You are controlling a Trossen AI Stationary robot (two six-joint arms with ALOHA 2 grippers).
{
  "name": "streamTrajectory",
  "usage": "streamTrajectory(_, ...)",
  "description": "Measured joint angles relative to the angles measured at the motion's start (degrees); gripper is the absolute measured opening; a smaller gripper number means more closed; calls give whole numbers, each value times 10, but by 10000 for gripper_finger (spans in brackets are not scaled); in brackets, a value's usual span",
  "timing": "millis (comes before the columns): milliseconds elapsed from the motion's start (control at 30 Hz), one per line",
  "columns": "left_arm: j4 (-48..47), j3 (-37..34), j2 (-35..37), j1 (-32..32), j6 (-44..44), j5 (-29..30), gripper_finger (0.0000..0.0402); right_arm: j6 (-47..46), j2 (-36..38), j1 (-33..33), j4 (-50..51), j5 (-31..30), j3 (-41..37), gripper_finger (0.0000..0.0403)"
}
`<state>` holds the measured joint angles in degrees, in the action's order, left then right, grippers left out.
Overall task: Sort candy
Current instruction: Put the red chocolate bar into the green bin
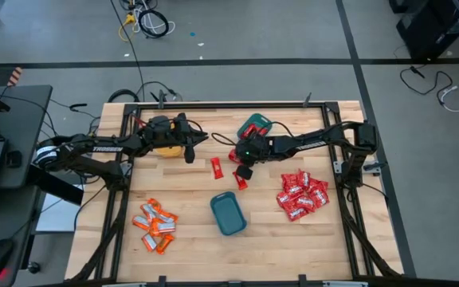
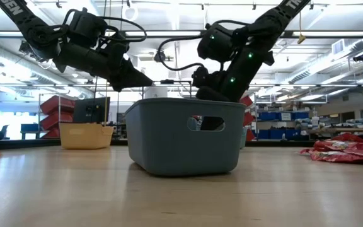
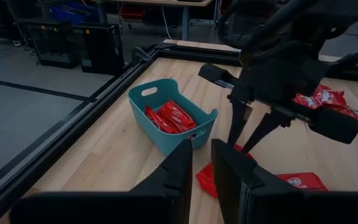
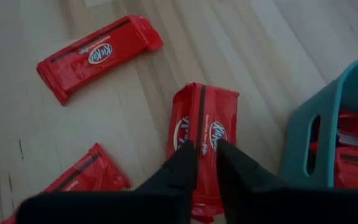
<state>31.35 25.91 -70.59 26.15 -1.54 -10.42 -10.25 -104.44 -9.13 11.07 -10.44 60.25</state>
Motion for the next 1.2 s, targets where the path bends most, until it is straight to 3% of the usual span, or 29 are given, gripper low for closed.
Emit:
streamTrajectory(300, 0, 0, 0, 0, 0, 0, 60, -19, -4, -11, -4, -2, 0, 203)
streamTrajectory(500, 0, 0, 0, 0, 0, 0, 60, -20, -20, -27, -16, 30, -6, 241)
streamTrajectory(733, -2, 0, 0, -1, 0, -2, 60, -18, -43, -38, -27, 36, -6, 219)
streamTrajectory(1000, -2, 0, 0, -1, 0, -2, 60, -8, -38, -38, -36, 42, -6, 110)
streamTrajectory(1200, -2, 0, 0, -1, 0, -2, 60, -6, -29, -37, -33, 46, -6, 107)
